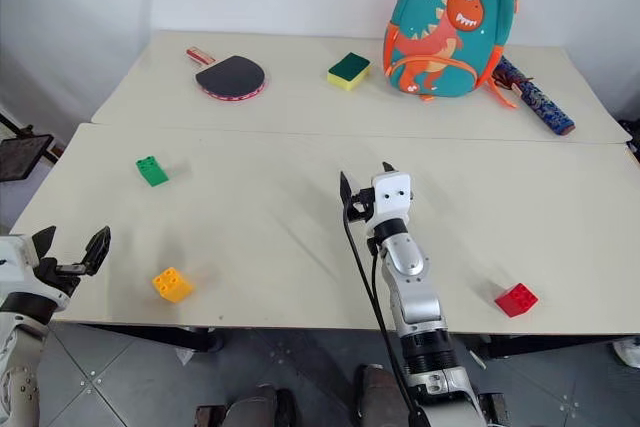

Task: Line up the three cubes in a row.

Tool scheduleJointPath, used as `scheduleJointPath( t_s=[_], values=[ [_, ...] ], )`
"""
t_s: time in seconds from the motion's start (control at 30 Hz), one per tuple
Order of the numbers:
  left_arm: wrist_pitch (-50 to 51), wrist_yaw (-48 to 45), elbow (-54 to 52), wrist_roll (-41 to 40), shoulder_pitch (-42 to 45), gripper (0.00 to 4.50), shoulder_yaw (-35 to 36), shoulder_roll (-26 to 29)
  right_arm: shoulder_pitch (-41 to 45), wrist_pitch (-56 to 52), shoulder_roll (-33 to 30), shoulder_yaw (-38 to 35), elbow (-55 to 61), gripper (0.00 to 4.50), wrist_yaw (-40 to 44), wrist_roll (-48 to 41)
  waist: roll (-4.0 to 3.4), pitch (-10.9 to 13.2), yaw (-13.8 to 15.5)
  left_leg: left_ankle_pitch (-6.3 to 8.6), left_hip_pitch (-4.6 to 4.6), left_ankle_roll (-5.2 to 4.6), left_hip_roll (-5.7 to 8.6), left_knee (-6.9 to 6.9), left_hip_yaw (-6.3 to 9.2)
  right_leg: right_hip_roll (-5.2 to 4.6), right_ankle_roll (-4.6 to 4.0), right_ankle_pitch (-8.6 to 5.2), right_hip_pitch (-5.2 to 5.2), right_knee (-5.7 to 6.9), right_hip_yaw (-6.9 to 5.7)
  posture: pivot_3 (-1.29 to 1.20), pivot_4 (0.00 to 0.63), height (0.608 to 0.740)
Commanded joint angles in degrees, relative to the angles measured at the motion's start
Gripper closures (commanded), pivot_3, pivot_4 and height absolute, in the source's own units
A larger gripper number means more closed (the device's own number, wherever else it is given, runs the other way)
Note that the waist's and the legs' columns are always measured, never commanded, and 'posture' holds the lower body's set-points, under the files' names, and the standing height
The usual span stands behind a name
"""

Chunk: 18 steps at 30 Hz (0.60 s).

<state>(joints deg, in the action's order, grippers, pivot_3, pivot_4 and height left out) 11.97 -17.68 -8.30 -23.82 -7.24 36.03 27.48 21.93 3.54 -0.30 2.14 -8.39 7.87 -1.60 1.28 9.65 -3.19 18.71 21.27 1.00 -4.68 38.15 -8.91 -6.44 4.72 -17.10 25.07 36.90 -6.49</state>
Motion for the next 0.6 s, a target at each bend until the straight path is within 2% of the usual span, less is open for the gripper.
scheduleJointPath(
  t_s=[0.03, 0.1, 0.17, 0.3, 0.4, 0.47, 0.57, 0.6],
  values=[
    [-0.3, 0.0, -1.4, 0.1, 0.0, 0.05, 0.9, 1.1, -0.1, 1.0, -0.5, 0.2, 2.1, 0.0, 0.7, -0.4, 0.0, 0.0, -0.1, 0.0, 0.0, 0.0, 0.0, 0.0, -0.01, 0.01, 0.0, 0.0, 0.01, 0.0, 0.01, 0.0, 0.15, 0.74],
    [-0.7, 0.0, -1.1, -1.8, 1.4, 0.05, 2.1, 0.8, 0.1, 0.9, -0.3, 0.2, 2.4, 0.0, 1.8, -1.5, 0.0, 0.0, -0.1, 0.0, 0.0, 0.01, 0.0, -0.01, -0.04, 0.02, 0.0, 0.0, 0.03, 0.01, 0.04, 0.0, 0.15, 0.74],
    [0.7, -4.2, -2.7, -6.9, 2.9, 0.05, 2.2, 1.9, 0.6, 0.8, -0.5, 0.0, 3.7, 0.0, 5.0, -4.2, 0.0, 0.0, 0.0, 0.0, 0.0, 0.01, 0.0, 0.0, -0.03, 0.02, 0.0, 0.0, 0.04, 0.01, 0.03, 0.0, 0.15, 0.74],
    [5.8, -18.0, -8.9, -12.3, 4.4, 0.05, -5.3, 9.7, 0.1, -5.9, -6.8, -0.5, 14.4, 0.0, 16.4, -13.2, 0.0, 0.0, 0.4, 0.0, 0.05, 0.0, 0.01, 0.02, 0.0, 0.01, 0.0, 0.0, 0.04, 0.02, 0.01, 0.0, 0.15, 0.74],
    [8.0, -27.3, -10.2, -14.6, 6.3, 0.05, -10.2, 15.2, -2.2, -16.1, -16.2, -2.9, 26.7, 0.0, 24.2, -22.7, -0.08, 0.0, 1.0, 0.08, 0.02, -0.13, 0.06, 0.02, -0.05, -0.02, 0.0, 0.0, 0.01, -0.05, 0.08, 0.0, 0.15, 0.74],
    [9.3, -33.2, -7.1, -15.1, 12.3, 0.05, -15.3, 17.6, -4.8, -24.3, -25.7, -7.6, 34.3, 0.0, 28.1, -29.6, -0.17, 0.1, 1.9, 0.14, 0.04, -0.17, 0.08, 0.02, -0.08, 0.0, 0.0, 0.0, 0.0, -0.14, 0.06, 0.0, 0.15, 0.74],
    [8.9, -39.1, -2.9, -12.4, 19.6, 0.05, -22.9, 18.2, -10.8, -29.7, -35.8, -17.6, 39.6, 0.0, 29.7, -34.3, -0.19, 0.1, 2.6, 0.16, 0.04, -0.18, 0.29, 0.02, -0.07, 0.1, 0.01, 0.0, -0.11, -0.49, -0.05, 0.0, 0.15, 0.74],
    [7.7, -41.5, -1.1, -10.4, 22.4, 0.05, -26.4, 17.8, -14.8, -31.4, -38.6, -24.4, 40.3, 0.0, 30.4, -35.8, -0.2, 0.1, 2.9, 0.16, 0.03, -0.18, 0.27, 0.02, -0.09, 0.14, 0.0, 0.0, -0.17, -0.53, -0.07, 0.0, 0.15, 0.74]
  ],
)
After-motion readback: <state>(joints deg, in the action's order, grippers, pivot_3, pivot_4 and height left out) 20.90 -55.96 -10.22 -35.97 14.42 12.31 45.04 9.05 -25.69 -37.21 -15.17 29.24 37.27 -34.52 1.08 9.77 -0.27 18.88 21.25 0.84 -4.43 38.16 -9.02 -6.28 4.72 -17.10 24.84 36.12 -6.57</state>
